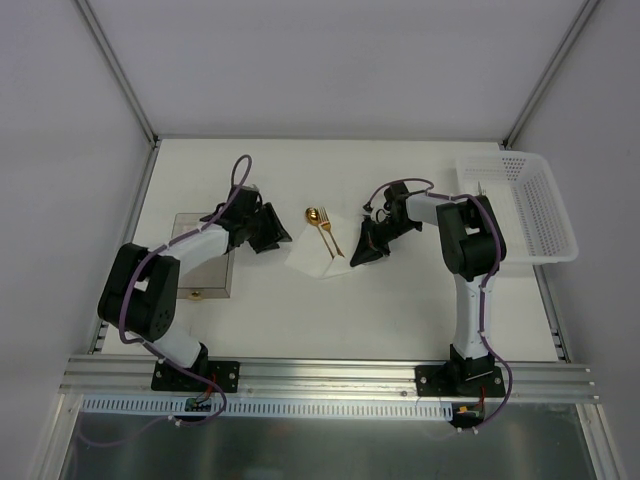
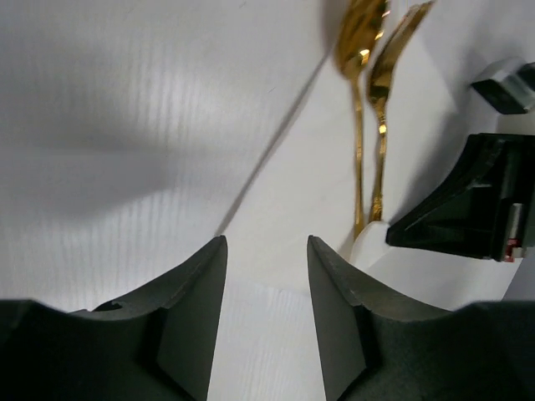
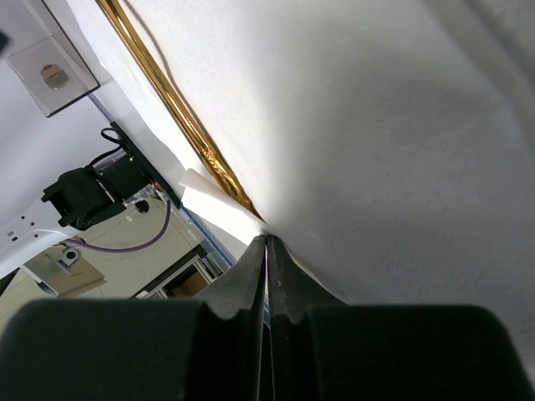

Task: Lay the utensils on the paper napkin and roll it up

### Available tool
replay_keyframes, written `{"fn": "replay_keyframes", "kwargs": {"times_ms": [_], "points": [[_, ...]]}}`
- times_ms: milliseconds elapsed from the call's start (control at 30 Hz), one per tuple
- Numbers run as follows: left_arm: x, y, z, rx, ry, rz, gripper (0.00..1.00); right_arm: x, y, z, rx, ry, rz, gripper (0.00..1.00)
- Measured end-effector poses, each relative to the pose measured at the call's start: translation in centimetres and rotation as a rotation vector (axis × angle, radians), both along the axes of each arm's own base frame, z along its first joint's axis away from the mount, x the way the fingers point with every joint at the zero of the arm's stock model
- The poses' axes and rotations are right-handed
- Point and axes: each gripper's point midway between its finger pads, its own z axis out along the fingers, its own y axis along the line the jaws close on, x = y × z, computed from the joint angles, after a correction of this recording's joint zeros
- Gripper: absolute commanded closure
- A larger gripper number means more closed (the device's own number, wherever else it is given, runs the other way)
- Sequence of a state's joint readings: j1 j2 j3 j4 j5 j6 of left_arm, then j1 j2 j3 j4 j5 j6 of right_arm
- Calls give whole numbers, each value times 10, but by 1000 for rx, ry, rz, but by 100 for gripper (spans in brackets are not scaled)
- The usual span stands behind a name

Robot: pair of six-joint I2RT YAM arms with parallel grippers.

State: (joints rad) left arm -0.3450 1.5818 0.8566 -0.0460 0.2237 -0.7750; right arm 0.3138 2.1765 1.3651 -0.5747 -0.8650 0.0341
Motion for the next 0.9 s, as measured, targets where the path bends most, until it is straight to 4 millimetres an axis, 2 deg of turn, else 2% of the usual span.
{"fn": "replay_keyframes", "kwargs": {"times_ms": [67,133,233,300,333,400,467,567,633,900], "points": [[11,-6,18,4,-53,-51,59,0,0,0,-4,2,-2,93],[17,-24,38,-11,-115,-142,61,0,0,0,-5,2,-3,93],[17,-76,72,-71,-210,-336,65,0,0,0,-8,2,-4,93],[8,-109,81,-111,-236,-448,70,1,-1,0,-13,4,-6,93],[2,-124,80,-126,-231,-498,74,1,-1,0,-15,5,-7,94],[-13,-148,66,-146,-190,-579,77,1,-1,0,-16,5,-7,93],[-26,-157,45,-151,-127,-621,83,1,-1,0,-16,5,-8,94],[-36,-156,15,-137,-29,-633,87,1,-1,0,-16,5,-8,93],[-39,-152,5,-134,13,-631,89,1,-1,0,-16,5,-8,94],[-42,-147,-5,-124,58,-625,95,1,-1,0,-16,5,-8,94]]}}
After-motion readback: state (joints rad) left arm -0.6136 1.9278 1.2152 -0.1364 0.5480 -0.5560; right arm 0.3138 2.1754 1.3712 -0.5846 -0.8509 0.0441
